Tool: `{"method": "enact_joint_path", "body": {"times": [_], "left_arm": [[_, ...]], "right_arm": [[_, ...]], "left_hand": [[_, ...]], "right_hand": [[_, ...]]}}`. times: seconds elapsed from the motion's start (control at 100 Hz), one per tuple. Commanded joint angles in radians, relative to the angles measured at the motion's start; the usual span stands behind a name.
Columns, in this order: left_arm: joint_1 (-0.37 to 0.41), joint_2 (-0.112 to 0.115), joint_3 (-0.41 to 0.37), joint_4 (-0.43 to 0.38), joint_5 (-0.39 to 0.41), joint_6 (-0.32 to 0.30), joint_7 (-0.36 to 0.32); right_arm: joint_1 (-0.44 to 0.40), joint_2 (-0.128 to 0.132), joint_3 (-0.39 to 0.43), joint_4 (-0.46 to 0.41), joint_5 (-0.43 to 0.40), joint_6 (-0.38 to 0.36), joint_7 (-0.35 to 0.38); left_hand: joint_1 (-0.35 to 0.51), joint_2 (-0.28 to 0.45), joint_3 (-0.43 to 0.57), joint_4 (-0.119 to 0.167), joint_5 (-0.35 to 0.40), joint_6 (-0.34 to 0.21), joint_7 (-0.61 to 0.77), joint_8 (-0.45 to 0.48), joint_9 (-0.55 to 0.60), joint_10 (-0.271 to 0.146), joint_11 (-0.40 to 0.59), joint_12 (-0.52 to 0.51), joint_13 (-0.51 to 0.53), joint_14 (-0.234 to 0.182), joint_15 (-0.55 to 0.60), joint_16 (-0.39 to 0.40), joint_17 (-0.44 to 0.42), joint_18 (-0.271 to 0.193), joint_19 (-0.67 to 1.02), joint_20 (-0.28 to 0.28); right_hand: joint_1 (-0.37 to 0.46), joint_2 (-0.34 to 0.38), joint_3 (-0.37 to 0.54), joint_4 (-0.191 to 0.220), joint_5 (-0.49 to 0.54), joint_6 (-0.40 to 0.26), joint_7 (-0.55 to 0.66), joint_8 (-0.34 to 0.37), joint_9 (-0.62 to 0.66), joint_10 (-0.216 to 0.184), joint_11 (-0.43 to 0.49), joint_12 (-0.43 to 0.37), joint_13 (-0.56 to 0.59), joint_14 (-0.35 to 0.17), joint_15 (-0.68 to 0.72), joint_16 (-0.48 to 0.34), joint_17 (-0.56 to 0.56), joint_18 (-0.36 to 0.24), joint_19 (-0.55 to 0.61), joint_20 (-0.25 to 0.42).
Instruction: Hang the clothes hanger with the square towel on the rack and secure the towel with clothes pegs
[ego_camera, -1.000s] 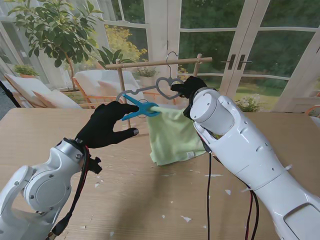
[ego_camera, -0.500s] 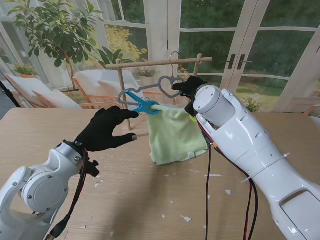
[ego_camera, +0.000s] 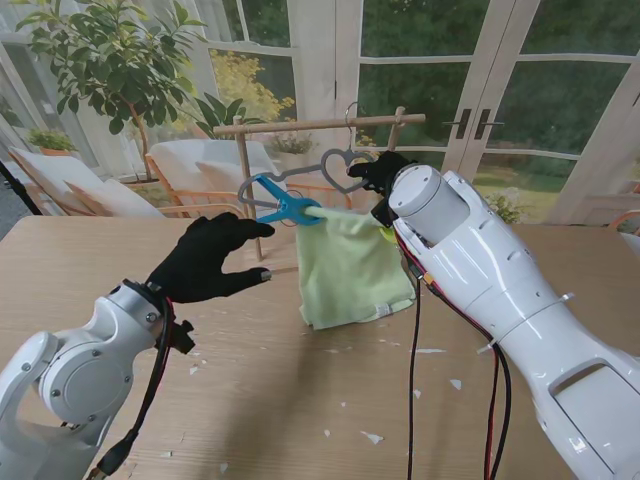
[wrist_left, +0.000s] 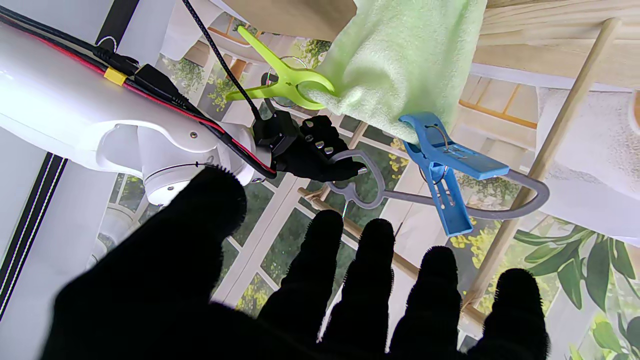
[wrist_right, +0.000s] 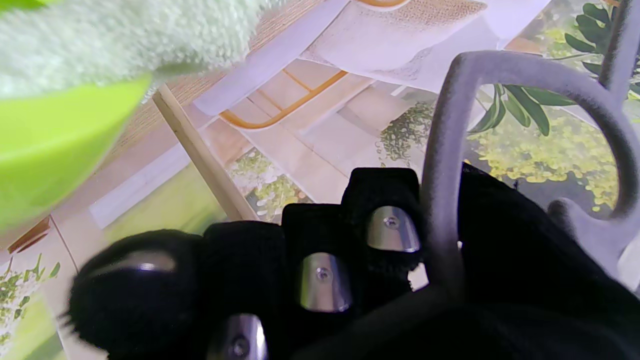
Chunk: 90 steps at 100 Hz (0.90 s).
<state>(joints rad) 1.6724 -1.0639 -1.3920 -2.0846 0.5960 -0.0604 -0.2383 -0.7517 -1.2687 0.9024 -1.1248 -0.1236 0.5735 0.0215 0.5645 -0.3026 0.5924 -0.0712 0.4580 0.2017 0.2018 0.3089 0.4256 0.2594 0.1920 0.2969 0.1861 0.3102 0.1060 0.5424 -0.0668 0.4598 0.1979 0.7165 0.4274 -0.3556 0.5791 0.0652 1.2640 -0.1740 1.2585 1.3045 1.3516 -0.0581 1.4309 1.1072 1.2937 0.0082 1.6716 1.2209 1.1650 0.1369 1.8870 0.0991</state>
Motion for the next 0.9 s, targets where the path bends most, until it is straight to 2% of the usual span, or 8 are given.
{"method": "enact_joint_path", "body": {"times": [0.0,0.25,0.3,0.42,0.47,0.56,0.68,0.89], "left_arm": [[0.007,0.001,-0.004,-0.001,0.005,-0.004,-0.01],[0.007,0.001,-0.005,0.002,0.006,-0.005,-0.009],[0.007,0.0,-0.006,0.001,0.005,-0.004,-0.009],[0.008,-0.001,-0.006,0.001,0.002,0.001,-0.004],[0.007,-0.001,-0.006,0.001,0.002,0.003,-0.003],[0.005,-0.001,-0.004,0.002,0.002,0.004,-0.004],[0.003,-0.002,-0.001,0.006,0.0,0.006,0.001],[0.004,-0.003,0.001,0.004,-0.001,0.017,0.003]], "right_arm": [[0.004,-0.013,0.0,0.007,0.007,-0.008,0.008],[0.002,-0.021,-0.013,0.037,0.01,-0.014,-0.001],[0.0,-0.02,-0.014,0.038,0.005,-0.017,-0.003],[-0.003,-0.006,-0.024,0.032,-0.022,-0.029,0.02],[-0.005,0.001,-0.028,0.03,-0.037,-0.043,0.031],[-0.006,0.005,-0.029,0.03,-0.044,-0.058,0.039],[-0.008,0.005,-0.027,0.037,-0.057,-0.086,0.027],[-0.016,0.006,-0.018,0.023,-0.067,-0.089,0.01]], "left_hand": [[-0.016,-0.001,-0.003,0.008,0.0,-0.022,0.008,0.004,-0.015,-0.015,0.009,0.007,-0.023,-0.017,-0.012,-0.016,-0.008,-0.029,-0.039,-0.013],[-0.017,0.001,-0.003,0.008,-0.002,-0.024,0.007,0.004,-0.015,-0.016,0.009,0.007,-0.022,-0.019,-0.012,-0.016,-0.009,-0.026,-0.039,-0.015],[-0.016,0.002,-0.004,0.009,-0.001,-0.022,0.007,0.005,-0.014,-0.016,0.01,0.008,-0.022,-0.018,-0.012,-0.016,-0.009,-0.027,-0.039,-0.016],[-0.015,0.0,-0.001,0.009,0.008,-0.016,0.01,0.006,0.011,-0.005,0.02,0.012,-0.014,-0.015,-0.009,-0.015,-0.006,-0.023,-0.038,-0.016],[-0.015,0.0,0.0,0.009,0.01,-0.015,0.011,0.006,0.014,-0.004,0.021,0.013,-0.012,-0.013,-0.009,-0.015,-0.004,-0.019,-0.037,-0.016],[-0.016,0.002,-0.001,0.009,0.009,-0.016,0.011,0.006,0.012,-0.006,0.019,0.014,-0.012,-0.013,-0.009,-0.015,-0.003,-0.02,-0.037,-0.017],[-0.016,0.001,0.001,0.009,0.012,-0.016,0.012,0.007,0.011,-0.006,0.019,0.016,-0.01,-0.013,-0.008,-0.014,-0.001,-0.019,-0.036,-0.017],[-0.017,0.0,0.003,0.009,0.009,-0.015,0.012,0.008,0.012,-0.007,0.021,0.018,-0.009,-0.012,-0.008,-0.012,0.0,-0.016,-0.036,-0.018]], "right_hand": [[0.015,0.034,-0.021,0.065,0.029,0.016,0.008,0.019,0.091,0.089,0.058,0.002,0.018,-0.082,0.181,0.097,0.082,-0.196,0.207,1.267],[0.006,0.019,-0.028,0.062,0.025,0.011,-0.004,0.015,0.08,0.092,0.05,0.001,0.019,-0.074,0.175,0.082,0.084,-0.195,0.207,1.244],[-0.013,0.001,-0.012,0.024,0.012,0.004,-0.023,0.011,0.058,0.096,0.038,-0.003,0.018,-0.068,0.175,0.048,0.084,-0.199,0.207,1.207],[-0.091,-0.025,0.041,-0.051,-0.185,0.01,-0.215,-0.078,-0.137,0.141,-0.095,-0.094,0.016,0.025,0.088,-0.225,0.081,-0.224,0.207,0.968],[-0.103,-0.028,0.058,-0.066,-0.266,0.035,-0.303,-0.164,-0.225,0.142,-0.178,-0.175,0.016,0.083,-0.063,-0.377,0.046,-0.163,0.182,0.7],[-0.108,-0.039,0.061,-0.072,-0.386,0.085,-0.459,-0.319,-0.348,0.134,-0.357,-0.345,-0.139,0.161,-0.32,-0.479,-0.014,-0.06,0.007,0.573],[-0.102,-0.057,0.061,-0.076,-0.473,0.124,-0.599,-0.497,-0.44,0.124,-0.536,-0.549,-0.298,0.182,-0.612,-0.59,-0.238,0.086,-0.229,0.588],[-0.091,-0.093,0.059,-0.085,-0.566,0.161,-0.738,-0.642,-0.527,0.128,-0.717,-0.702,-0.435,0.176,-0.84,-0.665,-0.455,0.16,-0.445,0.61]]}}
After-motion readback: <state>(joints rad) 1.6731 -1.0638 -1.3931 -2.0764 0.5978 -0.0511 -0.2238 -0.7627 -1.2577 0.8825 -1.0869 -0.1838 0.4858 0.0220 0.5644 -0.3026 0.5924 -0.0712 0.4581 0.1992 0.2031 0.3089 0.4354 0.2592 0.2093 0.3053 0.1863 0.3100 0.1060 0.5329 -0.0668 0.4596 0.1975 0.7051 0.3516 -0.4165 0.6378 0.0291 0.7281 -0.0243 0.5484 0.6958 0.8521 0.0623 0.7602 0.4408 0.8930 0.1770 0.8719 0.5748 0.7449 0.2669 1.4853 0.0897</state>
